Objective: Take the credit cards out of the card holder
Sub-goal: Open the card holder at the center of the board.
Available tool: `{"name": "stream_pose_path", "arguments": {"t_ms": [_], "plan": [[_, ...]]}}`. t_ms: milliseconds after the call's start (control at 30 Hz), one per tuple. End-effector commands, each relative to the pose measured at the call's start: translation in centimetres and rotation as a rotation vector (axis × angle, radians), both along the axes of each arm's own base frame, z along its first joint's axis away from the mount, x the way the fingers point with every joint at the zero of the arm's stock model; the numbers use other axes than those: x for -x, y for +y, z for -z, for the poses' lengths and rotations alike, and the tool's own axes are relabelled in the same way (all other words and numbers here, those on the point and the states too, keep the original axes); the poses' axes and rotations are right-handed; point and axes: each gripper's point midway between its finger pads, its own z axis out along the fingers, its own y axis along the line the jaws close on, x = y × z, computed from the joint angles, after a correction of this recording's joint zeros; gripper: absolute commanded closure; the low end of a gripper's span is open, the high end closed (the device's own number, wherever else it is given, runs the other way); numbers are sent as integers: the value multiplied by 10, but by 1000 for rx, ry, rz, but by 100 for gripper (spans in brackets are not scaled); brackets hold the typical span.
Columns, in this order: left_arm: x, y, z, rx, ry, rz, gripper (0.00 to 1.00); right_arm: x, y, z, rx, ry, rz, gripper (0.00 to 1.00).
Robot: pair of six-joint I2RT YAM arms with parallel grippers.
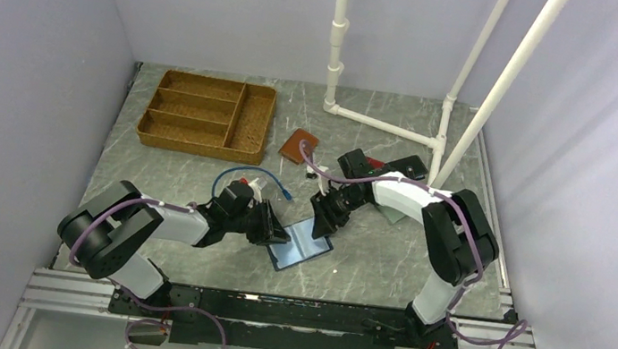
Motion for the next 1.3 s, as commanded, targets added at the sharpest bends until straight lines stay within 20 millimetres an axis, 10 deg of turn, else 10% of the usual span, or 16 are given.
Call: {"name": "stream_pose_path", "arguments": {"t_ms": [0,367,733,1267], "plan": [[-3,-6,-11,39,-49,20,71,19,20,-17,-124,98,-62,60],[-3,-11,-17,81,-58,28,62,32,32,-30,-231,211,-73,65],[-3,-9,-5,34,-21,25,61,-6,11,-5,-79,89,111,63],[-2,-16,0,65,-2,47,59,16,24,-18,-186,213,43,68]]}}
